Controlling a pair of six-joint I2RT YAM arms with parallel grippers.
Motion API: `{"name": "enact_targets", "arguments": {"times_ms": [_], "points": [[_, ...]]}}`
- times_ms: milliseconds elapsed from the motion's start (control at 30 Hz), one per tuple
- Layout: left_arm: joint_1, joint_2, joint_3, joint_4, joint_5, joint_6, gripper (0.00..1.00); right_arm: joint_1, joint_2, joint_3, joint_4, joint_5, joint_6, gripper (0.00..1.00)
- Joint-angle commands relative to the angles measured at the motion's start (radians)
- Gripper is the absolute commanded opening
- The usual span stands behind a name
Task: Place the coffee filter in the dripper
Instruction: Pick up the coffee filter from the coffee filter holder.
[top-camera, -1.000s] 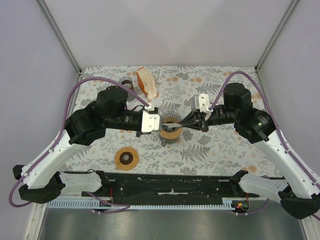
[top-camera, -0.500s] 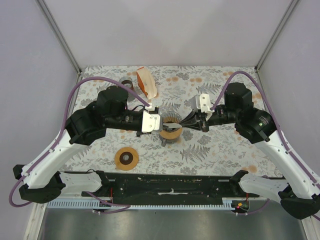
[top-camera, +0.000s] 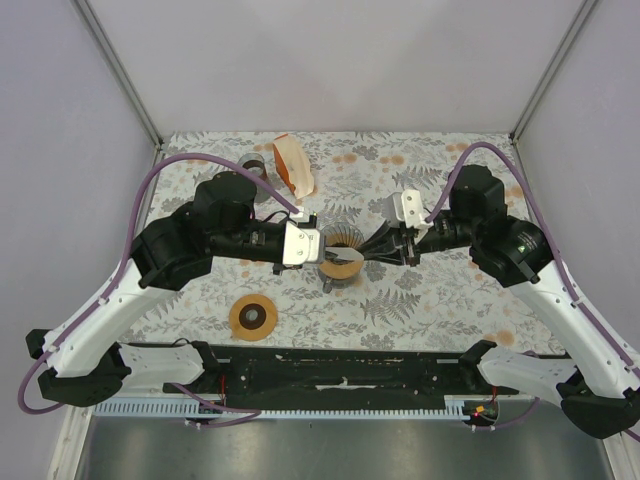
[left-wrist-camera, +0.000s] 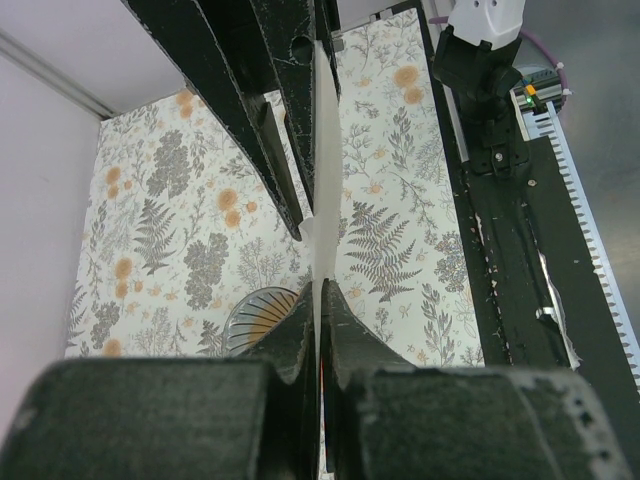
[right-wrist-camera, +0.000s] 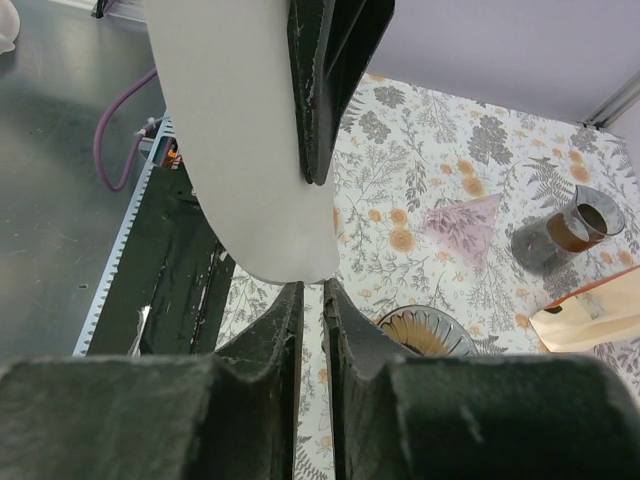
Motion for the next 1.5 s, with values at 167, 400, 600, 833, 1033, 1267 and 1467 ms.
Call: {"name": "enact_targets", "arguments": {"times_ms": [167, 400, 600, 833, 1033, 1267, 1467], "points": [[-0.006, 0.003, 0.031, 0.003, 0.007, 0.005, 0.02, -0.002, -0.019, 0.021, 0.052, -0.057, 0.009, 0.21], [-0.004, 0.006, 0.032, 0.01, 0.005, 0.002, 0.02, -0.005, -0.045, -0.03, 0.158, -0.081, 0.084, 0.3], [-0.006, 0.0, 0.032, 0.019, -0.001, -0.006, 0.02, -0.003, -0.084, -0.087, 0.216, -0.071, 0.113, 0.36], [-0.004, 0.003, 0.038, 0.024, -0.012, -0.006, 0.02, -0.003, -0.084, -0.103, 0.213, -0.063, 0.121, 0.38], [-0.004, 0.009, 0.047, 0.03, -0.013, -0.014, 0.02, -0.003, -0.105, -0.139, 0.277, -0.034, 0.167, 0.4], [-0.003, 0.011, 0.049, 0.03, -0.009, -0.018, 0.02, -0.002, -0.153, -0.205, 0.417, 0.018, 0.245, 0.4], [-0.003, 0.01, 0.043, 0.029, -0.001, -0.012, 0.02, -0.003, -0.134, -0.186, 0.423, 0.005, 0.253, 0.33]]}}
